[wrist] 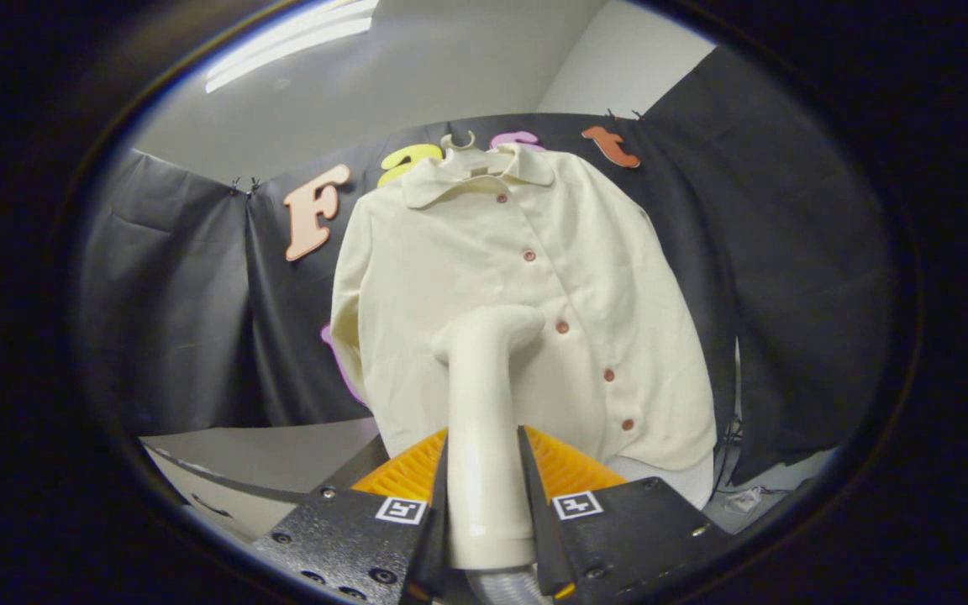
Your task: Iron the clothes twice with a garment steamer, once on the left side and once on the right side.
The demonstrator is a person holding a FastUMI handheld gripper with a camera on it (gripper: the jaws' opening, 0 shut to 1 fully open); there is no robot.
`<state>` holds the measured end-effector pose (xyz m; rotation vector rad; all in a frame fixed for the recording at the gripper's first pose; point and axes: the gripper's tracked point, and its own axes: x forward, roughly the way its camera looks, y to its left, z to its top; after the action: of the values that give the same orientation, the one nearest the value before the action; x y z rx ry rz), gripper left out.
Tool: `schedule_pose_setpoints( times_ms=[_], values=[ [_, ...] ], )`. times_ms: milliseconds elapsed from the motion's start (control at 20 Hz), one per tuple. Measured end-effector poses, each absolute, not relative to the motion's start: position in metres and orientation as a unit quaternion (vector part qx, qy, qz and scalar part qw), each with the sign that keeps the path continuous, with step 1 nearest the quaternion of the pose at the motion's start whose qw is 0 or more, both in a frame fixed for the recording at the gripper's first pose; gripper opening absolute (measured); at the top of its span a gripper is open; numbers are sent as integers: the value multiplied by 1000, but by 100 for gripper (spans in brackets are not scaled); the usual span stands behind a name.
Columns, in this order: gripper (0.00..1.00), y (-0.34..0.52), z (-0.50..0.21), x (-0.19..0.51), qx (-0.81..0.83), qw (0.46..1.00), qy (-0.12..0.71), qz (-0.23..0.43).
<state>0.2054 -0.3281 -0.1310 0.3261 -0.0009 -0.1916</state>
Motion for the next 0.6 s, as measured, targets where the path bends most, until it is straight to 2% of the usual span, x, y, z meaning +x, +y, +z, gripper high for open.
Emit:
schedule_pose_setpoints(
  times_ms=[600],
  values=[
    [40,-330,-228,170,198,973,59,-105]
  ],
)
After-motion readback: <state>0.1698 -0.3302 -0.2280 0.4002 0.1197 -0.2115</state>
